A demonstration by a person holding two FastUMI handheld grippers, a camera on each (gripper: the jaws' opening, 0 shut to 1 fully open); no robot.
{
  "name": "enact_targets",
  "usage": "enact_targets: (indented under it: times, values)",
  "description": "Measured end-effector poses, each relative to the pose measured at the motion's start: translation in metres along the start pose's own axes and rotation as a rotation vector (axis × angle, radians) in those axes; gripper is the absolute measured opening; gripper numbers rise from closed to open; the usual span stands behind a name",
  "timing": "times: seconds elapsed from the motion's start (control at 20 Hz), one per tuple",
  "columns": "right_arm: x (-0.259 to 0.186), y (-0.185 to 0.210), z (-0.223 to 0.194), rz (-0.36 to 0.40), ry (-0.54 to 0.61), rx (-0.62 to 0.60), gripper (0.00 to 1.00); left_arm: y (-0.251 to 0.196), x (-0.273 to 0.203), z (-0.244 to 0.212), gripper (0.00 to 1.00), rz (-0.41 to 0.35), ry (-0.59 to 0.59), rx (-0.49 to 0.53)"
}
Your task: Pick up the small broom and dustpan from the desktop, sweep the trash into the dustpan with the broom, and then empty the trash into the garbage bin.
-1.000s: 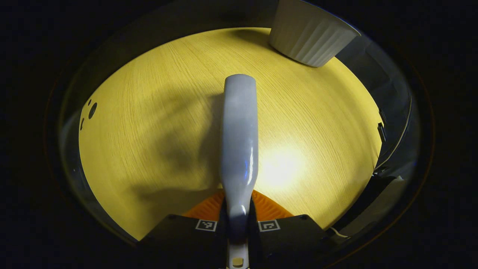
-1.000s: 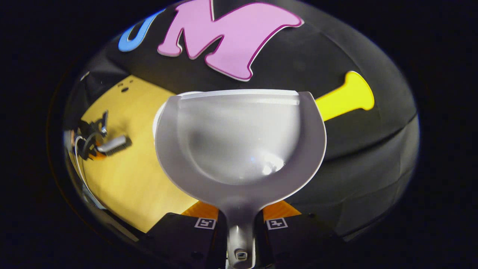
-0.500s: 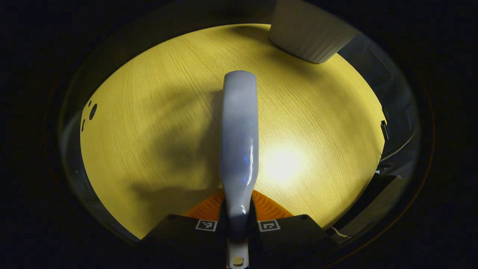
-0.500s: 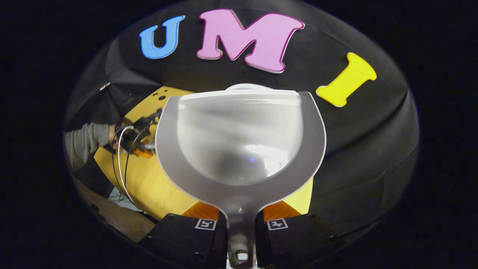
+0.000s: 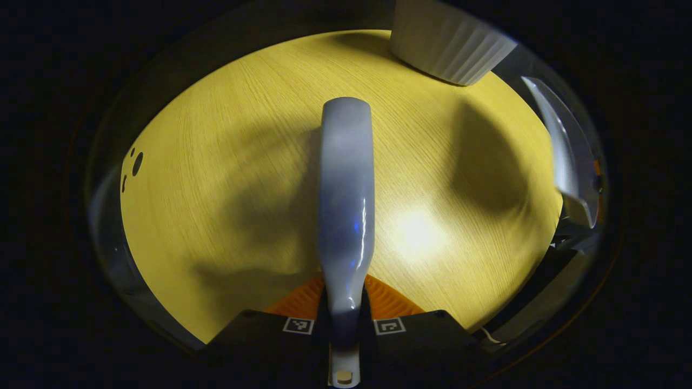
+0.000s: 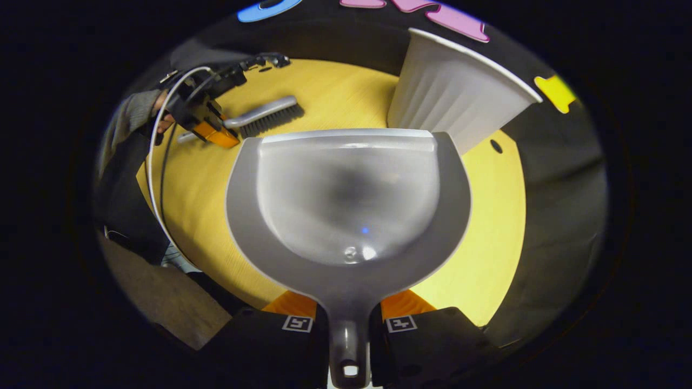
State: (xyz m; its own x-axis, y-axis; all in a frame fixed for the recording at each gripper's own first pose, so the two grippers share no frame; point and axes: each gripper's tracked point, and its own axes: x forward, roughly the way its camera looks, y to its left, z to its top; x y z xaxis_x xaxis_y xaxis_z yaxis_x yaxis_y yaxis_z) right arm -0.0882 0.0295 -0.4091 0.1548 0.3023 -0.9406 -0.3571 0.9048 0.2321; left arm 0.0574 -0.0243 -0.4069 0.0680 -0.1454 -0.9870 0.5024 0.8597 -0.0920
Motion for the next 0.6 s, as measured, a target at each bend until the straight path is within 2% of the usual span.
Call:
enact_targets:
  times: [0.2, 0.25, 0.3, 0.4, 0.55, 0.6]
  values:
    - [0.040, 0.010, 0.010, 0.011, 0.057, 0.008, 0.34, 0.000, 0.001, -0.001, 0.26, 0.019, 0.003, -0.002]
    - [0.047, 0.013, 0.011, 0.016, 0.082, 0.006, 0.39, 0.000, 0.001, -0.001, 0.26, 0.023, 0.004, -0.004]
    - [0.051, 0.014, 0.013, 0.027, 0.088, 0.007, 0.34, 0.000, 0.001, -0.001, 0.26, 0.027, 0.006, -0.007]
    - [0.053, 0.015, 0.015, 0.051, 0.095, 0.009, 0.34, -0.001, 0.002, -0.002, 0.26, 0.033, 0.010, -0.010]
    - [0.048, 0.004, 0.016, 0.057, 0.089, 0.010, 0.35, -0.002, 0.002, -0.001, 0.26, 0.041, 0.014, -0.019]
    - [0.047, 0.005, 0.013, 0.060, 0.093, 0.011, 0.40, -0.002, 0.002, -0.002, 0.26, 0.044, 0.014, -0.021]
